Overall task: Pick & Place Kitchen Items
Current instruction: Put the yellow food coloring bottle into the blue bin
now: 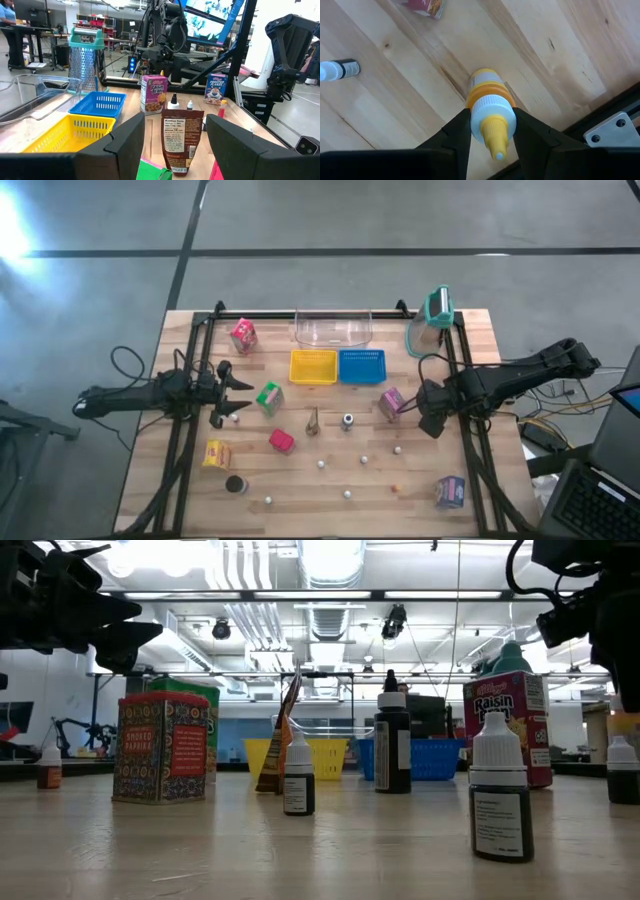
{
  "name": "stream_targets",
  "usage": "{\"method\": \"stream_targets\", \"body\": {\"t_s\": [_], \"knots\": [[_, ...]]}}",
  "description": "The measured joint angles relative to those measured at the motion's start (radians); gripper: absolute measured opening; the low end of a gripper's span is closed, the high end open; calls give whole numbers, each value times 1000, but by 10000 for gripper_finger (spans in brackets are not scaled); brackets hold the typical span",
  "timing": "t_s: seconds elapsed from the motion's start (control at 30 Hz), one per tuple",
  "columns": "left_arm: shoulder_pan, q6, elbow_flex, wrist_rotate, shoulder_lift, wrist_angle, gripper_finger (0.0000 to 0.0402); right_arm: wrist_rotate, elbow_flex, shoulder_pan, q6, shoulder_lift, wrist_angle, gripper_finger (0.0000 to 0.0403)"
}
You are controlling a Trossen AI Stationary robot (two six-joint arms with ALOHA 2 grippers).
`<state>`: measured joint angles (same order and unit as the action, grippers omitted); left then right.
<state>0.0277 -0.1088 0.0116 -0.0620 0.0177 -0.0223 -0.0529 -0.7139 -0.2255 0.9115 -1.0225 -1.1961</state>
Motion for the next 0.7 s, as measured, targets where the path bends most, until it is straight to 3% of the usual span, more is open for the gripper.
{"method": "stream_targets", "body": {"t_s": [0.17,0.47,0.7], "knots": [[0,0,0,0,0,0,218,0,0,30,-25,0,5,132],[0,0,0,0,0,0,218,-1,0,115,-117,0,17,114],[0,0,0,0,0,-1,218,-1,0,211,-222,0,80,131]]}}
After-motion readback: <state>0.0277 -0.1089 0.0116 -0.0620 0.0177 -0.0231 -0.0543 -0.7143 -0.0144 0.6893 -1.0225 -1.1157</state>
